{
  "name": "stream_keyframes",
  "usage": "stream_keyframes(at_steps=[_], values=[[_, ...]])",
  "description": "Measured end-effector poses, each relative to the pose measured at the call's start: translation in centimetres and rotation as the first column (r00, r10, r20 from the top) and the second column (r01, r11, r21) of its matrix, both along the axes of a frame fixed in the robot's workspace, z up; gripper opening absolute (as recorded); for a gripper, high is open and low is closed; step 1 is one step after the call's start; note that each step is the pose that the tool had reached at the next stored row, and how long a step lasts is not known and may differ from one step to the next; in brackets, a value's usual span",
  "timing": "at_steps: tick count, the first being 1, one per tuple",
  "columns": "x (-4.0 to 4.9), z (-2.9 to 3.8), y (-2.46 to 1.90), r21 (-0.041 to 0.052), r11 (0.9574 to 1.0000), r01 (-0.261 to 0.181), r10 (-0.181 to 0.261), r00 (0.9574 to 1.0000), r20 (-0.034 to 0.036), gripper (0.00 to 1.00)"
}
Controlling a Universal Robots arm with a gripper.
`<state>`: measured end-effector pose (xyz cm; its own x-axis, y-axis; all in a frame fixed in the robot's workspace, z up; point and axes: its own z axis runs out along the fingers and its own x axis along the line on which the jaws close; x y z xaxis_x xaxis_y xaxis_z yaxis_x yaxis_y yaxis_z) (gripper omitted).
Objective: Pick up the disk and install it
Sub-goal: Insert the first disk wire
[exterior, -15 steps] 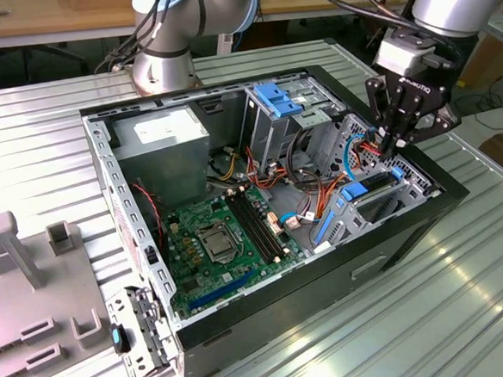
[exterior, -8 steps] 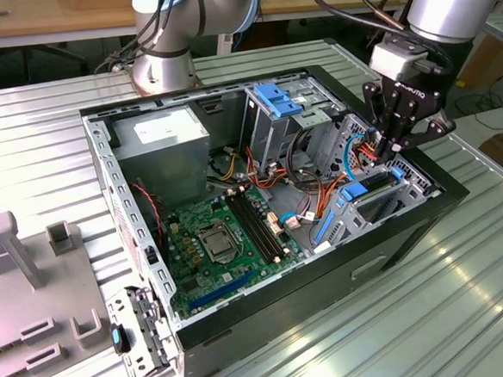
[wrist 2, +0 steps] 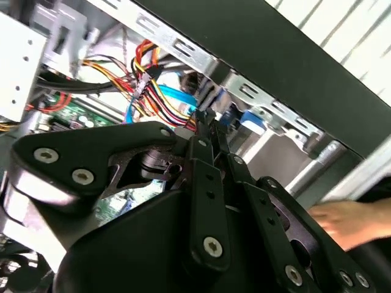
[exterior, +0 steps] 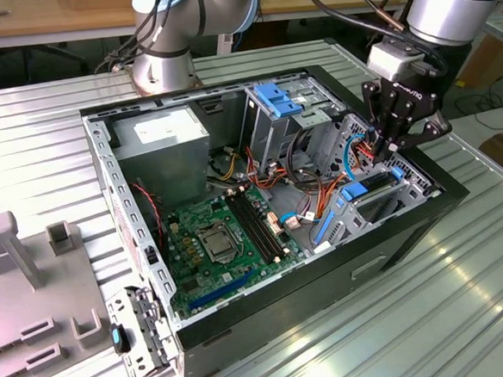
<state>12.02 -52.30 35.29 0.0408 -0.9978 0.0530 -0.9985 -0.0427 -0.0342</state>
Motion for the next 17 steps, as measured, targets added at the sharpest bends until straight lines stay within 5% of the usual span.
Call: stream_keyframes(at_steps=[1,7,12,14,17], values=[[0.0,0.03,-0.13,0.0063,1.0,0.0,0.0,1.0,0.0,0.16],[0.0,0.07,-1.23,0.0108,0.9999,0.004,-0.004,1.0,0.0,0.16],[-0.14,0.07,-1.33,0.0109,0.9998,0.019,-0.019,0.9998,0.0009,0.16],[-0.69,0.06,-1.41,0.0112,0.9998,0.019,-0.019,0.9998,0.0115,0.16],[-0.82,0.07,-1.68,0.0122,0.9998,0.019,-0.019,0.9997,0.0124,0.16]])
